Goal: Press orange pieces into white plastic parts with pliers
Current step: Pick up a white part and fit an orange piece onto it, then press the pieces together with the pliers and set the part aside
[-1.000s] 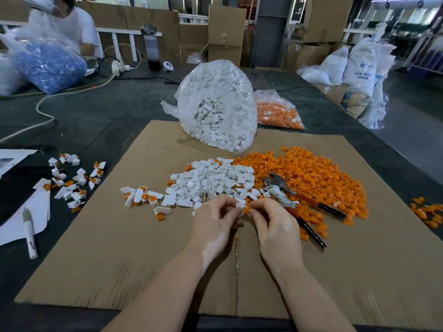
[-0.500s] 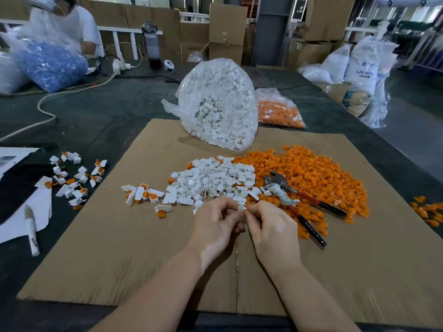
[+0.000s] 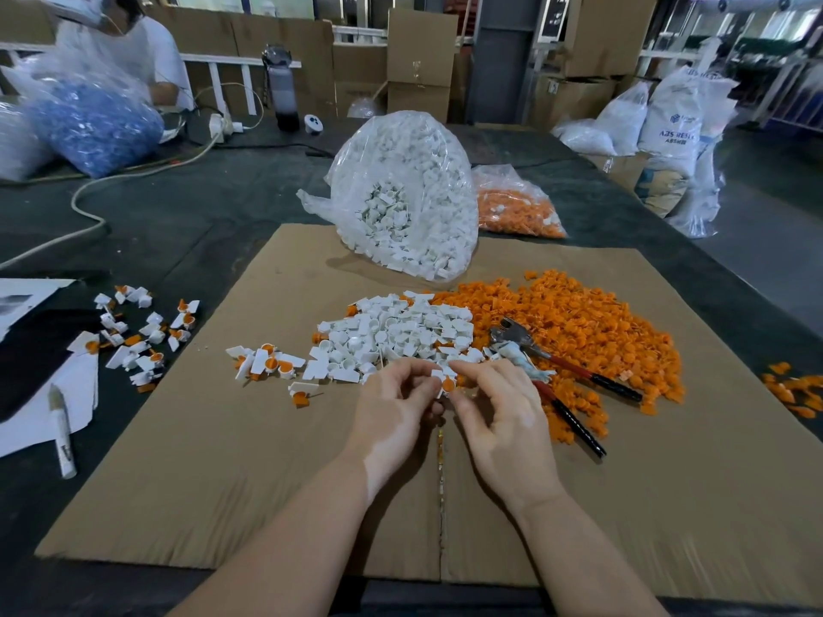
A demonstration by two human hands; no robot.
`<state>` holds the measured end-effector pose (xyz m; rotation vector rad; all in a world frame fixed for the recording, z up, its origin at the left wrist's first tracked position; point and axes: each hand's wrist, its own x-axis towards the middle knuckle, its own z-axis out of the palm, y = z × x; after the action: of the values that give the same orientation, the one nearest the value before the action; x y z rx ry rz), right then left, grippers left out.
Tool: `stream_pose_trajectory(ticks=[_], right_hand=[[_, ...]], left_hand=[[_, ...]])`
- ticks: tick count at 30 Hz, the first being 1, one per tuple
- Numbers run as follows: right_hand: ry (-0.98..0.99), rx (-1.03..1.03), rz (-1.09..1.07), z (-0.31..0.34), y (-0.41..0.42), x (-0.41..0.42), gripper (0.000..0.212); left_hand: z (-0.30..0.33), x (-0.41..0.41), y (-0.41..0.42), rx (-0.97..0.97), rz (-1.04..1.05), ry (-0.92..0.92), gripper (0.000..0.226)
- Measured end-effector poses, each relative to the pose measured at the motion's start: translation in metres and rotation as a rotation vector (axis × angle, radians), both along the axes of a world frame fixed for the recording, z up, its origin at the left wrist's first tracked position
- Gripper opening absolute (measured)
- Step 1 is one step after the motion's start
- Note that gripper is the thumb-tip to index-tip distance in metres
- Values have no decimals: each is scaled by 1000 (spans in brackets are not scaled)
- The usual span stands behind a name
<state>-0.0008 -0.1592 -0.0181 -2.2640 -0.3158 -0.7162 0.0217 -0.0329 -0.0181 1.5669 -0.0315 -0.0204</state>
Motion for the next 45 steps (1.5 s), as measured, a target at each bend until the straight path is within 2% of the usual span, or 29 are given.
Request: stream_pose_trajectory(ticks=[10,29,31,34,36,39,42,45], right_hand=[[52,1,9,4,1,-1,19],[23,-67,-22,3,1,0,22],[18,-78,-56,4,-1,0,24],[56,-57,-242,9,-13,2,26],[141,-69,-408,15,-25,6,33],[446,-256,-580,24,-47,17,48],[769,-384,-544,31,-61,27,53],[813,-490,-539,33,-64,32,45]], left_hand=[[0,0,0,7,-13,-28,18],[0,1,2,-12,-53,-28,11],[1,1,2,-37,-48,-15,11],[2,3,0,-81,-20,8,11],[3,5,0,-104,-10,35,11],[5,8,0,-135,-1,67,12],[5,11,-1,-119,9,58,10],[4,13,-1,-133,20,75,11]])
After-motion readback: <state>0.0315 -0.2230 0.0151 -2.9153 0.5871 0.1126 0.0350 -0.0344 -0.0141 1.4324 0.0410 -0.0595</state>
